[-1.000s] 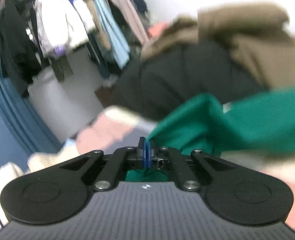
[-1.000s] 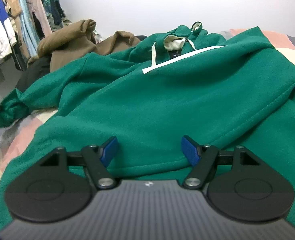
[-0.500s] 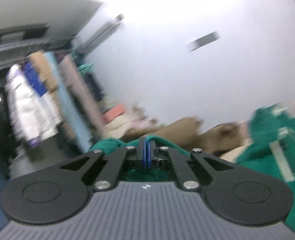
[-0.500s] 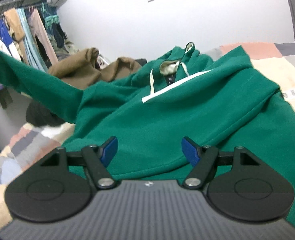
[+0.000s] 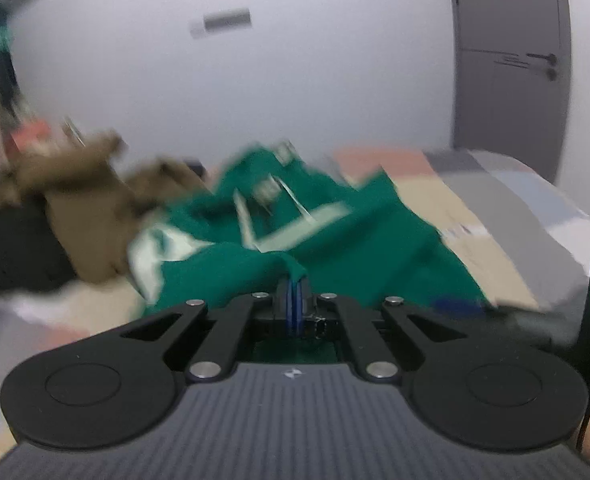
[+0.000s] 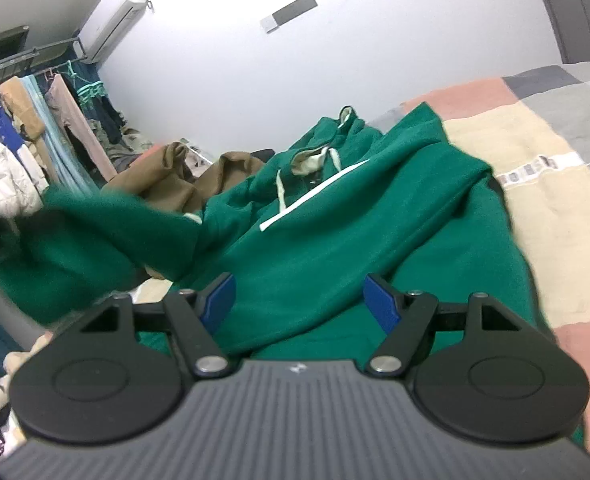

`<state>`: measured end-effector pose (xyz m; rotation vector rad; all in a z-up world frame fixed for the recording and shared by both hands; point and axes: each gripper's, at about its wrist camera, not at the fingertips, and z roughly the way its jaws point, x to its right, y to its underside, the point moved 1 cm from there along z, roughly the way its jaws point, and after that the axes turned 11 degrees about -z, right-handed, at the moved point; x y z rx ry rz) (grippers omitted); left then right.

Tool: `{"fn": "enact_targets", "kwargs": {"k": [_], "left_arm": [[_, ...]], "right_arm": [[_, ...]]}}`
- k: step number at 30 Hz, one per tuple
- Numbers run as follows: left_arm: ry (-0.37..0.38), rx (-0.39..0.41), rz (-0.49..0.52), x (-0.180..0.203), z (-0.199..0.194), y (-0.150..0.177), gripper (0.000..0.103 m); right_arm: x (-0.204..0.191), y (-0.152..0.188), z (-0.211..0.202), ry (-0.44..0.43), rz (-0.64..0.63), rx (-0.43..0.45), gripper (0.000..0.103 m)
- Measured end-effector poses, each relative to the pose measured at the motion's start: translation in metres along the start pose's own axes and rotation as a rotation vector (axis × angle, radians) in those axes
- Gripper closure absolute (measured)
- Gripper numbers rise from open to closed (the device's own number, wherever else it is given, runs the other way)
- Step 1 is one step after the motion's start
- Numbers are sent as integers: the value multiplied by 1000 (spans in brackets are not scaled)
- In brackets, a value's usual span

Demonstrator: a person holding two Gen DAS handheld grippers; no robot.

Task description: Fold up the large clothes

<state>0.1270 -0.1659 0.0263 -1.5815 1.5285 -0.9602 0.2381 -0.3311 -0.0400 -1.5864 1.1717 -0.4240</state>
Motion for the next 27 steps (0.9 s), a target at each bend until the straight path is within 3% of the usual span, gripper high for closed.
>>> {"fn": "enact_targets", "kwargs": {"k": [7, 8, 11, 12, 16, 22, 25, 27], "left_arm": [[93, -190, -109, -13, 36, 57, 97], [108, -209, -123, -20, 38, 60, 88], [147, -246, -144, -34, 30, 68, 32], [152, -237, -151, -39, 28, 69, 30], [198, -210, -214, -72, 24, 70, 30], [121, -144, -378, -133, 50, 72, 30], [125, -147, -460, -162, 76, 74, 32], [165, -158, -518, -178, 87, 78, 44]], "right_arm": [[0, 4, -3, 5, -12, -7, 29], [-1, 4, -2, 5, -19, -10, 29], [-3, 8, 4, -5, -26, -28, 29], [-3, 9, 5, -11, -24, -35, 29], [-6, 14, 15, -34, -2, -79, 29], [-16, 19, 24, -79, 24, -127, 29], [-20, 23, 29, -139, 48, -165, 29], [-24, 26, 33, -185, 59, -184, 29]]}}
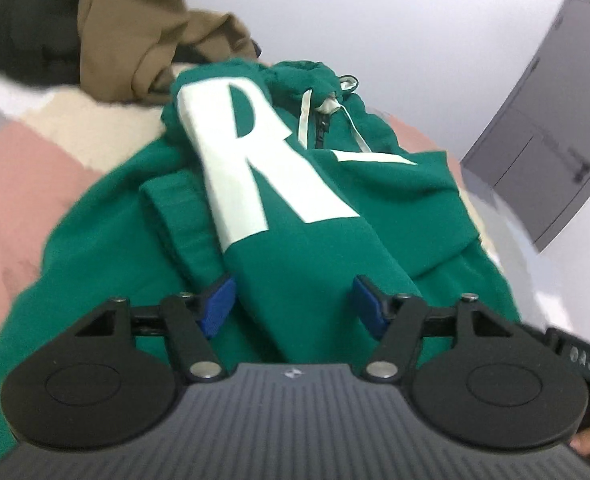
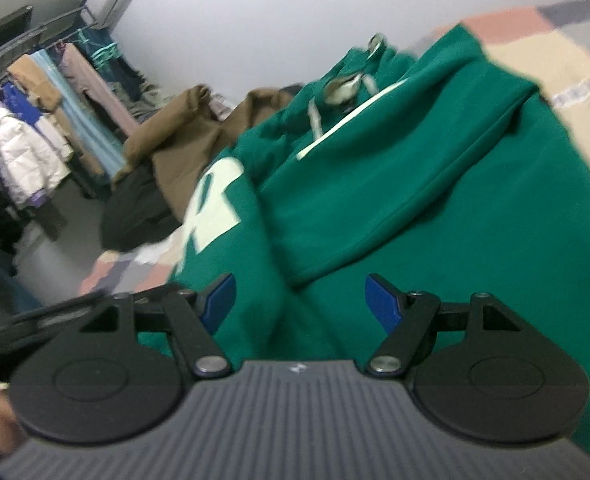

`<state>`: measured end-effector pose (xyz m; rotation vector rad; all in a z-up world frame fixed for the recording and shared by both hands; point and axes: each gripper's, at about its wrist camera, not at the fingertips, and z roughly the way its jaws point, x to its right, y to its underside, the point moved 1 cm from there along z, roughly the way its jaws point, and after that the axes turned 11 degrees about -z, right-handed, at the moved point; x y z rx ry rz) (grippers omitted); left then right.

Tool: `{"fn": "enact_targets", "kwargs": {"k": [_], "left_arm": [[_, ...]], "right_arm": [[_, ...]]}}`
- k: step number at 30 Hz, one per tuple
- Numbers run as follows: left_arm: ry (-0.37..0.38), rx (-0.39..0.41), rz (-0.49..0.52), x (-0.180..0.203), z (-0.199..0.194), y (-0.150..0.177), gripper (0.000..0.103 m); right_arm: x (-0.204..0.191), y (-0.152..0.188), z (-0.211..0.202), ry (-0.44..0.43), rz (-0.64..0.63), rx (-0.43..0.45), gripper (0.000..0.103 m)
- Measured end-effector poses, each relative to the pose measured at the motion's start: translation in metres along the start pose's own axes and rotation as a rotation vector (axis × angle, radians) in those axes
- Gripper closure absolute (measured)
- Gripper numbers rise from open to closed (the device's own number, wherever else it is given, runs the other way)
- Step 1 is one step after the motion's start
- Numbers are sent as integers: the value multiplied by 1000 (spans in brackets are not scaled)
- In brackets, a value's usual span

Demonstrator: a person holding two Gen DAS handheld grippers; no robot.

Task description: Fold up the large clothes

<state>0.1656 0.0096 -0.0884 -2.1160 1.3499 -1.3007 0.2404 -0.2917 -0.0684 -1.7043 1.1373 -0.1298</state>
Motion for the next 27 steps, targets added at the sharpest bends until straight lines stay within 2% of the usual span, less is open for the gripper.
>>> {"fn": "enact_targets", "kwargs": {"k": [4, 6, 8, 12, 16, 21, 25, 27], "left_arm": [[83, -7, -54, -17, 10, -11, 68], [122, 3, -56, -20, 11, -16, 88], [179, 3, -72, -24, 12, -21, 95], [284, -18, -114, -32, 15, -28, 98], [363, -40, -176, -46, 21, -35, 98], [386, -49, -177, -48, 20, -37, 98], [370, -53, -185, -49, 22, -37, 98], [352, -52, -199, -51, 22, -37, 97]], "right_arm": [[-13, 0, 9, 28, -76, -13, 30], [-23, -1, 10, 76, -165, 12, 30], [-36, -2, 8, 99, -257, 42, 30], [-60, -5, 1, 78, -358, 112, 30], [-81, -1, 3, 27, -436, 123, 31], [-95, 14, 27, 51, -538, 30, 36], [-106, 34, 49, 133, -686, -34, 37], [-110, 43, 63, 194, -740, -80, 44]]}}
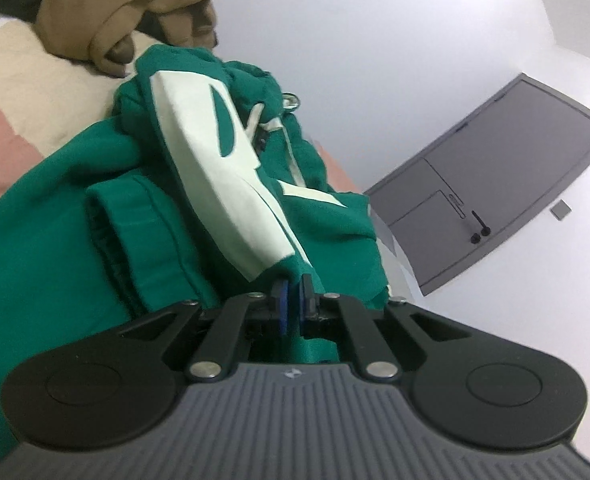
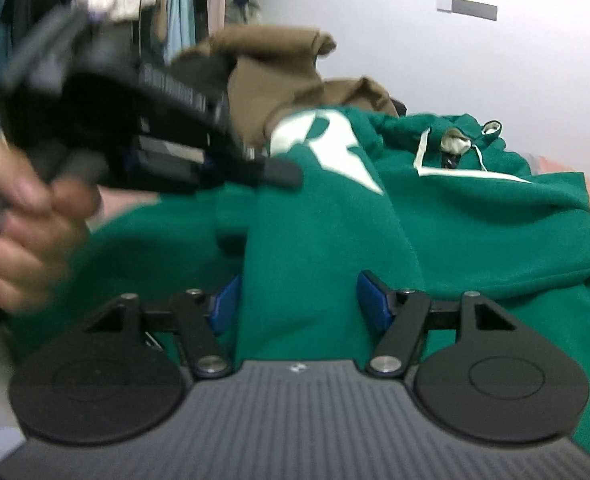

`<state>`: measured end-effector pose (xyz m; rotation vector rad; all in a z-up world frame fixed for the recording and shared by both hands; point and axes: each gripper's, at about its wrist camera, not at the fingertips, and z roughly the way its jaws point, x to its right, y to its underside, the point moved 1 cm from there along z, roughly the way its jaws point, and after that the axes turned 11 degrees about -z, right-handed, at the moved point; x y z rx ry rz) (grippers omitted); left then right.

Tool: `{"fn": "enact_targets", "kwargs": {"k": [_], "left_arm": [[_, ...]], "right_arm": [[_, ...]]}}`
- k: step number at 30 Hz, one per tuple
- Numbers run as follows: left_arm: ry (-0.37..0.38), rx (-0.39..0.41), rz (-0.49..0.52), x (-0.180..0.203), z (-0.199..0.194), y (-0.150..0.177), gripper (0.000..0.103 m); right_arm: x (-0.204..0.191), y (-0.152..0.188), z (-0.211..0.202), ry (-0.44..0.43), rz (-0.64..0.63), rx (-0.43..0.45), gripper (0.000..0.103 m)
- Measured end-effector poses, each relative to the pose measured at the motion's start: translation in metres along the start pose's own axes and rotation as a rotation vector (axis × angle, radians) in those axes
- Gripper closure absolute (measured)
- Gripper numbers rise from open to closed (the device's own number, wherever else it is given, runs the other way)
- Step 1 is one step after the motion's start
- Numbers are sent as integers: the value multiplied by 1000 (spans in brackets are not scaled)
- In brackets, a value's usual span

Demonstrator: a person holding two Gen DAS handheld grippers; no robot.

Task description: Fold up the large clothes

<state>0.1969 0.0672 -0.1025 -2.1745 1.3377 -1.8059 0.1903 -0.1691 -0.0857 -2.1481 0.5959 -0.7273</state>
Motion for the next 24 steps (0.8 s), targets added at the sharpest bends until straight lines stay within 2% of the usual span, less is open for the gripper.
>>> {"fn": "enact_targets", "kwargs": {"k": [2, 4, 5, 9, 13, 16, 20, 24], "left_arm": [[-22, 9, -13, -3, -4, -1, 97], [-31, 13, -25, -6, -8, -2, 95], [-31, 26, -31, -7, -11, -3, 89], [-22, 91, -58, -8, -24, -8, 66], [-43, 125, -38, -9, -27, -10, 65], [-58, 121, -34, -11, -24, -9, 65], [-69, 112, -7, -8, -19, -6, 65], [-90, 120, 10, -10, -13, -5, 65]], "right_arm": [[-8, 0, 9, 54, -72, -43, 68], [-5, -4, 8, 74, -74, -44, 80], [2, -8, 5, 62, -36, -30, 84], [44, -21, -16, 23, 169, 39, 87], [101, -31, -38, -7, 390, 155, 88], [146, -30, -36, 13, 529, 196, 88], [201, -10, -13, 23, 733, 174, 88], [235, 30, 15, 42, 887, 86, 88]]}}
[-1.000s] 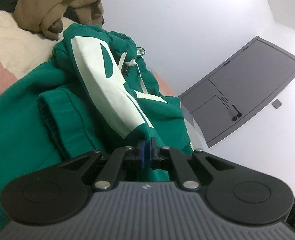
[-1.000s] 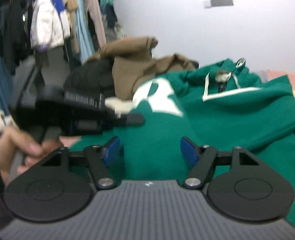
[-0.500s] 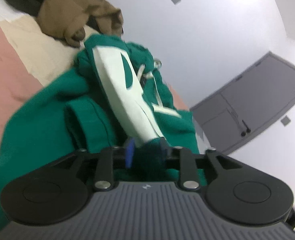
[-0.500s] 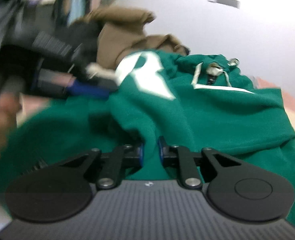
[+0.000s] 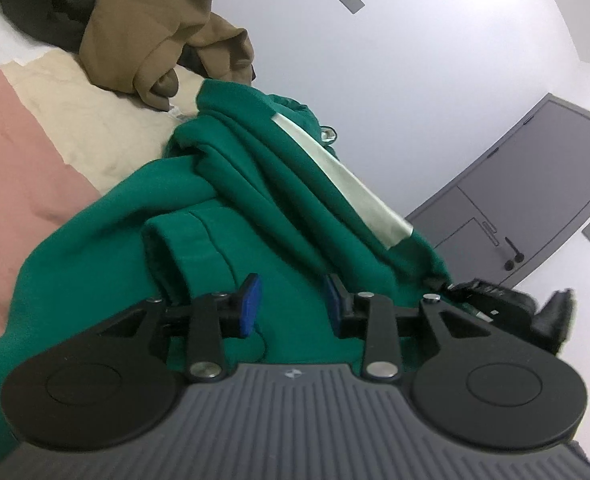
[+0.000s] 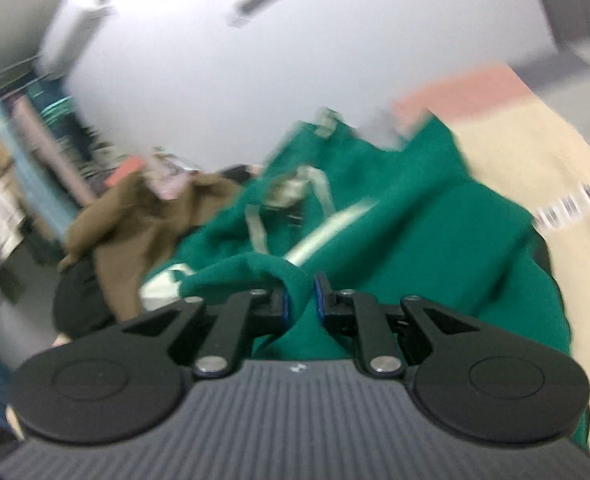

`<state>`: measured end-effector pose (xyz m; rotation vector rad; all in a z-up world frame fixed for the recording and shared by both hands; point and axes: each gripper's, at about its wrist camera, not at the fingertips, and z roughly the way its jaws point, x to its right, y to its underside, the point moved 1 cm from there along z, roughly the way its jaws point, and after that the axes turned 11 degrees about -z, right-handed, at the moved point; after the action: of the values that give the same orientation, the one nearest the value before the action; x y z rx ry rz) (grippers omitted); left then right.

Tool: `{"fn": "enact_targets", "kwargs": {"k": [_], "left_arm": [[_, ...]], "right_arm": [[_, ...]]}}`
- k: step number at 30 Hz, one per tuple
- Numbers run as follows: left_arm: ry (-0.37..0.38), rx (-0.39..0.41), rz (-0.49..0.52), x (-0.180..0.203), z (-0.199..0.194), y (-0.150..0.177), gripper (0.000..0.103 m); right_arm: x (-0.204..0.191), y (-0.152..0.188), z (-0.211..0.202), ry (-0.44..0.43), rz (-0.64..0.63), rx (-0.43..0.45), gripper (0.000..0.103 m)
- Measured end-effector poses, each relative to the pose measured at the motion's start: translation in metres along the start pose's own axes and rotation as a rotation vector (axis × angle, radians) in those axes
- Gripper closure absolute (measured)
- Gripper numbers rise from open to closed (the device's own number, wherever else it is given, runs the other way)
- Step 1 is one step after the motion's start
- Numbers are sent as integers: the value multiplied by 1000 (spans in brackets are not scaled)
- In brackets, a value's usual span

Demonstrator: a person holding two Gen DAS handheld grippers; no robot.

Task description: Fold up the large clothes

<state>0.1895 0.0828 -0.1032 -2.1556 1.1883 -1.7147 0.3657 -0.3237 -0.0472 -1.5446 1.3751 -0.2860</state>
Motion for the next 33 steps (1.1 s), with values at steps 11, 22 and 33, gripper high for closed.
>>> {"fn": "enact_targets", "kwargs": {"k": [11, 22, 33], "left_arm": [[-82, 72, -51, -1, 41, -45, 49], [-197, 30, -171, -15, 126, -88, 50], [-177, 117, -161, -10, 104, -113, 97]], "right_arm": [[66, 28, 4, -59, 250, -75, 83], [42, 21, -2, -42, 39, -134, 44], [-23, 27, -23, -41, -354, -144, 73]]}}
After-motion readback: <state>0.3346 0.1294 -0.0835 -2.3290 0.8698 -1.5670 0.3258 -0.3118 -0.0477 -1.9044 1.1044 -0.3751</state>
